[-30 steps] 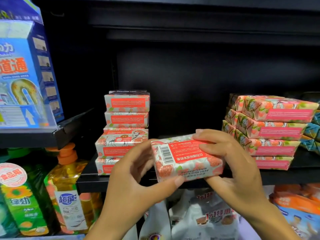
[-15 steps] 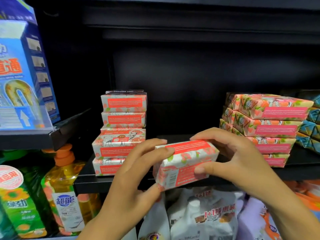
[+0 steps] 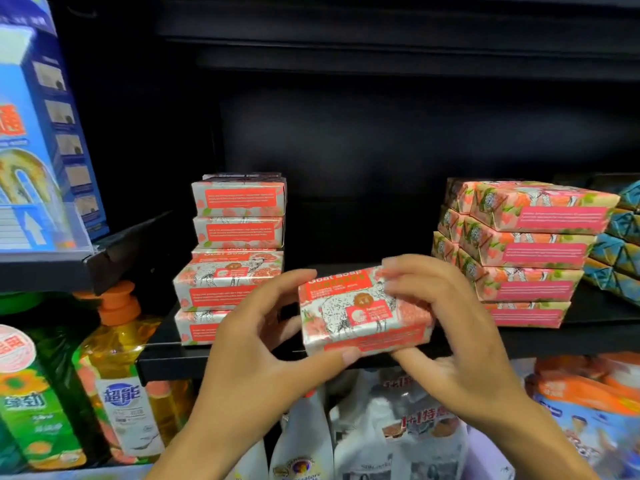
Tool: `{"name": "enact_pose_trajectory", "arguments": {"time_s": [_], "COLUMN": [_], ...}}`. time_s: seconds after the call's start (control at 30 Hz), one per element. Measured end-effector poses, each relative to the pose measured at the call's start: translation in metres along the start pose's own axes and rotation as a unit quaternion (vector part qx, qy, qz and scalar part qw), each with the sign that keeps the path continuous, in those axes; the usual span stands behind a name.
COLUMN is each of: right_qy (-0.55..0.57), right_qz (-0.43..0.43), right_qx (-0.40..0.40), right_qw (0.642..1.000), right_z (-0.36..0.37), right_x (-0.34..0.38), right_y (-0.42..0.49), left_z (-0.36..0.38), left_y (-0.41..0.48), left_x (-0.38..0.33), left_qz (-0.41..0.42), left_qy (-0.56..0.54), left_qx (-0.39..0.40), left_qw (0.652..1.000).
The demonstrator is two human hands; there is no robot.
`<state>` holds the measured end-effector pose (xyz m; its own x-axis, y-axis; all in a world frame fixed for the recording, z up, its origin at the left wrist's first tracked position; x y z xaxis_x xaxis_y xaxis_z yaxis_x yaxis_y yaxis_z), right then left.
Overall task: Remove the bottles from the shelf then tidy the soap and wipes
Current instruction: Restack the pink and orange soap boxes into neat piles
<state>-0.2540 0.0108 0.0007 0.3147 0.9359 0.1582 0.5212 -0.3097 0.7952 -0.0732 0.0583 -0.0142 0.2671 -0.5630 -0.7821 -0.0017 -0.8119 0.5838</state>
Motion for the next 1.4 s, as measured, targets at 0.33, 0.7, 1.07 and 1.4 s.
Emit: {"name": "enact_pose_trajectory", "arguments": {"time_s": [0.33,0.7,1.07,1.4], "right_qy": [0.04,-0.007,-0.16,-0.183], "right_qz": [0.09,0.185,0.115,0.155], "right_qx": [0.087,0.141,0.151,0.207], "right_qw": [0.991,0.973,0.969,0.948], "right_z": [-0.005,0.036,0.037,0.049], "right_x": [-0.016,-0.055,-0.051,-0.053], "right_y": [0.003,0.049,0.039,0.058], "left_z": [0.004,-0.007,-0.008,-0.009], "left_y": [-0.004,-0.017,-0.014,-0.014], "left_x": [0.007,0.038,0.039,0.038], "left_qz": [0.16,0.243,0.225,0.21], "left_qy": [0.257,0.474,0.447,0.439], "left_qx": [-0.029,0.006,0.018,0.026], "left_qw": [0.952,0.846,0.866,0.873]}}
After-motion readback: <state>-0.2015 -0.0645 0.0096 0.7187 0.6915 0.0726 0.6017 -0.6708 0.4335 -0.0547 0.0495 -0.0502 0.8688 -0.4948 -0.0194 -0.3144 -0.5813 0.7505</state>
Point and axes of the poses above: each hand's wrist, its own y-axis towards the middle knuckle, its own z-axis out of the palm, x = y × z, the point moved 3 cm from there along y, towards the middle knuckle, and after that the axes turned 8 degrees about x, right-handed, at the moved point
